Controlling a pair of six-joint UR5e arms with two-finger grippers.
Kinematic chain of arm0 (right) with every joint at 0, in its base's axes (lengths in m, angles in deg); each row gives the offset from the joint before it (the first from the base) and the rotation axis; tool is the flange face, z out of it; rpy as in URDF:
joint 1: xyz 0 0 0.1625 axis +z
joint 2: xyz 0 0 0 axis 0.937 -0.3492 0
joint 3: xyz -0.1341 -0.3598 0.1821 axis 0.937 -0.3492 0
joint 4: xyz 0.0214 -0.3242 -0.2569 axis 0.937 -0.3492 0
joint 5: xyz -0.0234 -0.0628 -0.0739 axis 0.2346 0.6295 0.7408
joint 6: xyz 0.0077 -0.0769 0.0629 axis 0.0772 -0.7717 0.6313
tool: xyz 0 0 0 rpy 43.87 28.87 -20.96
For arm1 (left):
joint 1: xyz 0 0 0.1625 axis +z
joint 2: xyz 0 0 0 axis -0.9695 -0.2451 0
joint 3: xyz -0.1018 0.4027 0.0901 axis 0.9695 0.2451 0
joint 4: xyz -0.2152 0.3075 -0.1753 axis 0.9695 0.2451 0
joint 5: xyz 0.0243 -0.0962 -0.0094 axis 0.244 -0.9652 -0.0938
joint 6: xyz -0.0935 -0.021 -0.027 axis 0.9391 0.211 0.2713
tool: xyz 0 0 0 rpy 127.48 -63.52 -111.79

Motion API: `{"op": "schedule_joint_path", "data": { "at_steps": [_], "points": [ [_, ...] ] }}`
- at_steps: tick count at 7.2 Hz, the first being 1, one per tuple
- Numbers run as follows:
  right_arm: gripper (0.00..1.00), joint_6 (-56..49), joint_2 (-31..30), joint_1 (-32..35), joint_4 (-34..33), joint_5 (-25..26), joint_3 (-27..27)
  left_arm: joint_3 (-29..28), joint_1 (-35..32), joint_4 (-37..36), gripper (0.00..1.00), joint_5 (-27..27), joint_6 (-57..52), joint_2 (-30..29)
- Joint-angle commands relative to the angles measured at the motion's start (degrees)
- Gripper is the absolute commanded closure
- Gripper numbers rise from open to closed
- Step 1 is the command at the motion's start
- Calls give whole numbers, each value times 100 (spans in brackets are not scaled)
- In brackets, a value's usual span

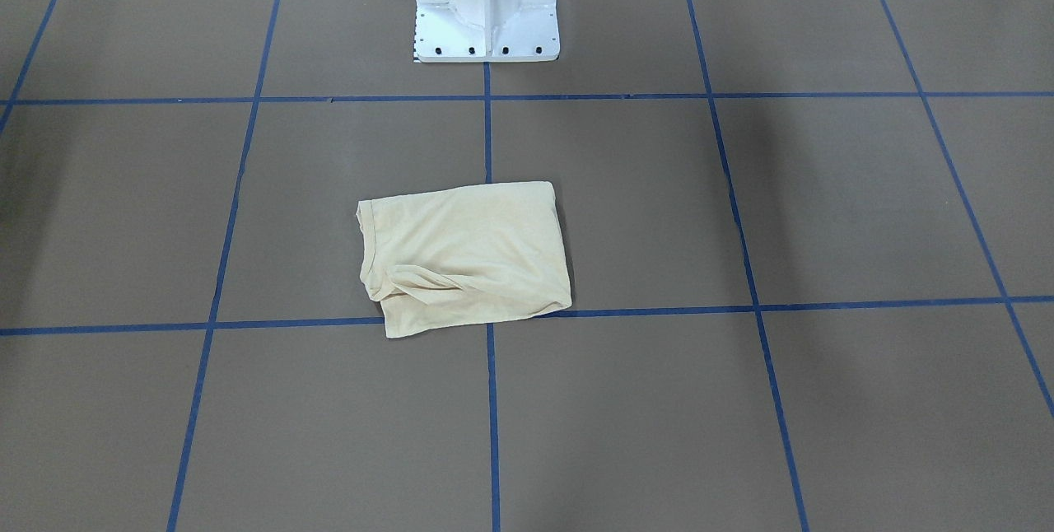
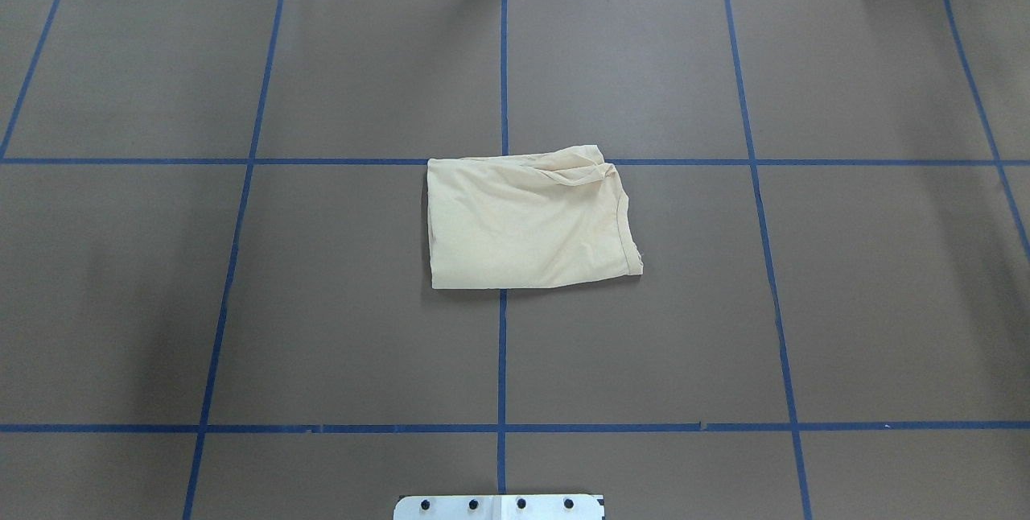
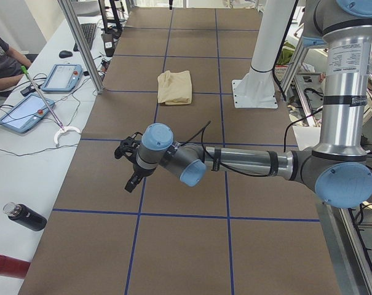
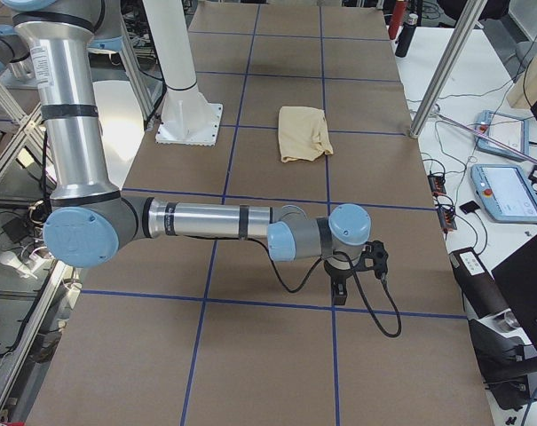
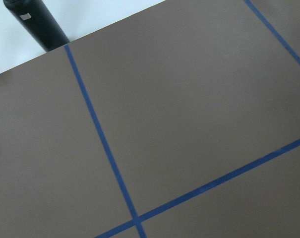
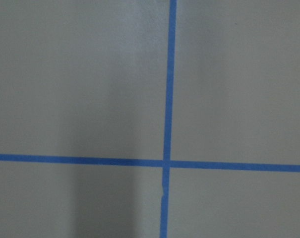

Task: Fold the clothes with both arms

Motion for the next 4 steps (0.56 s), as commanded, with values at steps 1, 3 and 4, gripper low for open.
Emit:
{"op": "schedule_joint_path", "data": {
  "at_steps": [1,3,4],
  "points": [
    [0,-431,-191,-5,-1051,101,582,-52,-86,-707,0,-80,-123,-20],
    [0,-423,-690,3,-1092,199,1049,288,-86,-1268,0,-106,235,15],
    [0,-423,-841,3,-1075,120,1165,369,-103,-1289,0,-220,281,68]
  ]
}}
